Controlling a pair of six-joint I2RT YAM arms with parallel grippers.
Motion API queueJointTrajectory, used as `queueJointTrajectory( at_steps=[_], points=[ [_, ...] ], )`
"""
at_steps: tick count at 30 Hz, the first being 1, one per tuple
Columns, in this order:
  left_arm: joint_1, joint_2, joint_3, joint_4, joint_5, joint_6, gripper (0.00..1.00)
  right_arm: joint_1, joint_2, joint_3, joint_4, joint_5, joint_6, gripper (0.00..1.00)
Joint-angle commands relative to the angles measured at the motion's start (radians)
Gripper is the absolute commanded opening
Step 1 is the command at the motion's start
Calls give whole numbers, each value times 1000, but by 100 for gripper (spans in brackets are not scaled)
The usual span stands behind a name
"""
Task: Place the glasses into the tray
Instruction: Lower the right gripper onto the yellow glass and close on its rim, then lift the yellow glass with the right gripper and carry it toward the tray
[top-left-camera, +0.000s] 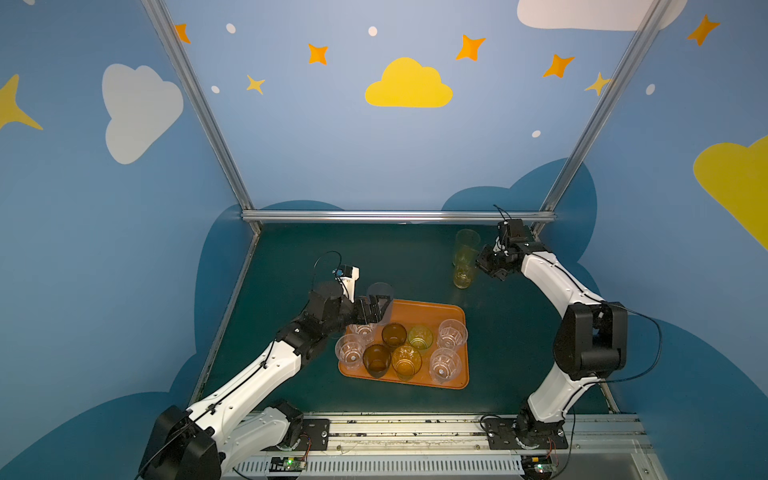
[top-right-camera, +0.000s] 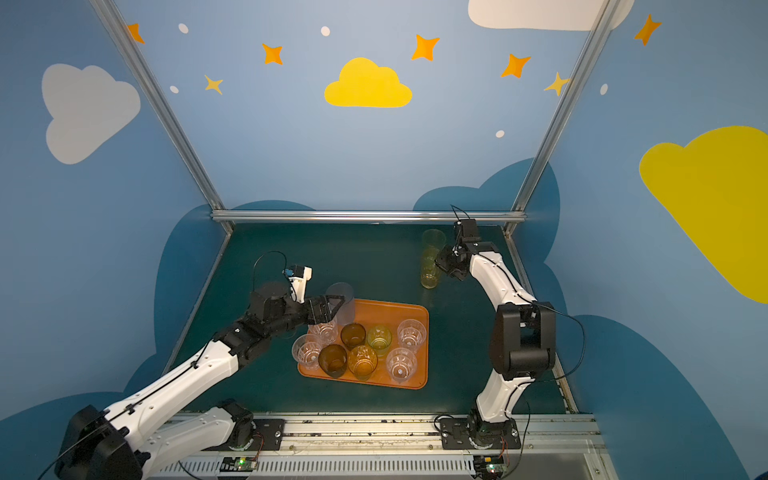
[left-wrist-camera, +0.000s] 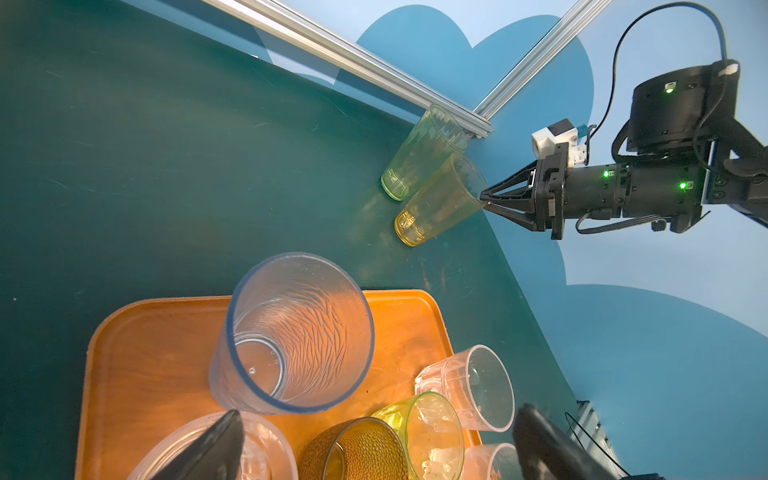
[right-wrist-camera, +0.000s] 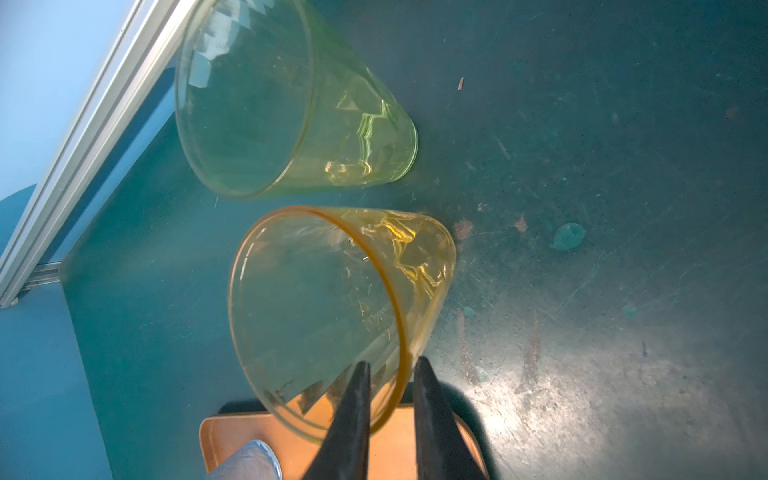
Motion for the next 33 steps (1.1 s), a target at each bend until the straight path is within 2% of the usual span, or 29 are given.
queueJointTrajectory(
  at_steps=[1, 7, 19, 33],
  points=[
    [-4, -4, -1, 5, 1, 11, 100, 6, 12, -10, -1, -12, -9, 18],
    [-4, 4, -1, 5, -5, 10, 100, 8, 23, 1, -1, -21, -18, 15],
    [-3, 18, 2, 6, -6, 10, 100, 16, 52, 26, -15, -29, -30, 13],
    [-5, 10, -3, 9, -7, 5, 100, 40, 6, 11, -39, -27, -44, 1]
  ],
)
